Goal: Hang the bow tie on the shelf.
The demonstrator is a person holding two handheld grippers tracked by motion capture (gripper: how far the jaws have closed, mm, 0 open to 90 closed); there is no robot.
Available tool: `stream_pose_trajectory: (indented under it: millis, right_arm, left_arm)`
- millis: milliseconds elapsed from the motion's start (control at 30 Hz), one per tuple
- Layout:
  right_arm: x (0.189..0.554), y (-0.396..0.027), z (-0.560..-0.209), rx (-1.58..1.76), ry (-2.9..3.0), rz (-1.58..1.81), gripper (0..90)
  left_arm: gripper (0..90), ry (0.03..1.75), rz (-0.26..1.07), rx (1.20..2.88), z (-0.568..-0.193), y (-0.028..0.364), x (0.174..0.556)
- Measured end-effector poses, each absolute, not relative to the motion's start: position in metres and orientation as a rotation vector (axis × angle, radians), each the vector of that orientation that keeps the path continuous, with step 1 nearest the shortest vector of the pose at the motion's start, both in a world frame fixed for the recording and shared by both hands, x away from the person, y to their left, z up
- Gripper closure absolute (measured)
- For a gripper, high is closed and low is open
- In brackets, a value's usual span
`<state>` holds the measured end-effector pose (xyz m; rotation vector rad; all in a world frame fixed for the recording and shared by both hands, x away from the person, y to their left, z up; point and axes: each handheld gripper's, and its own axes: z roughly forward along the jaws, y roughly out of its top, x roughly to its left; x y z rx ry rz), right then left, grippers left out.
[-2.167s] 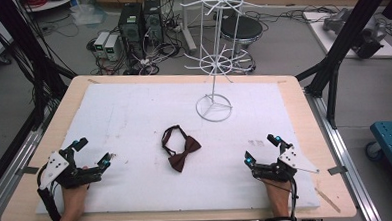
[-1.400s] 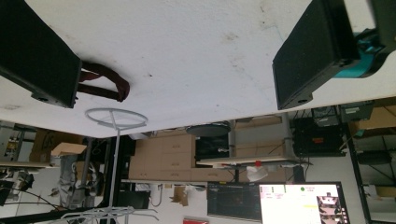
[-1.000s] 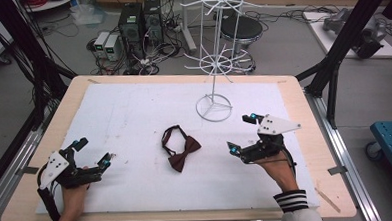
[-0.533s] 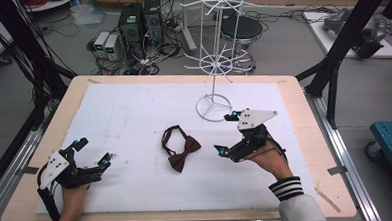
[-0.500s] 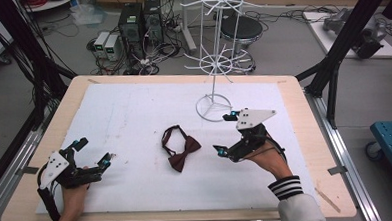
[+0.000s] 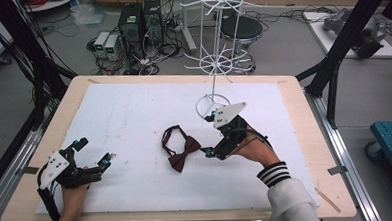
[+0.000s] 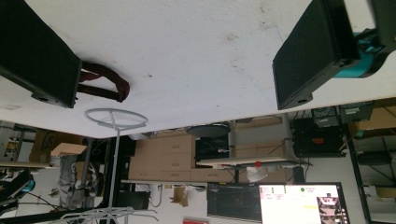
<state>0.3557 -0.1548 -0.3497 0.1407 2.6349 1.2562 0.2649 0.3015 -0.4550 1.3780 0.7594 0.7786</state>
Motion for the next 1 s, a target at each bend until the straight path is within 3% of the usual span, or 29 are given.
stream_pose_trajectory:
  millis: [1000]
  right_arm:
    - [0.377, -0.073, -0.379, -0.188, 2.875, 0.923, 0.7]
  left_arm:
    - [1.7, 0.76, 0.778, 1.377, -0.455, 0.302, 0.265]
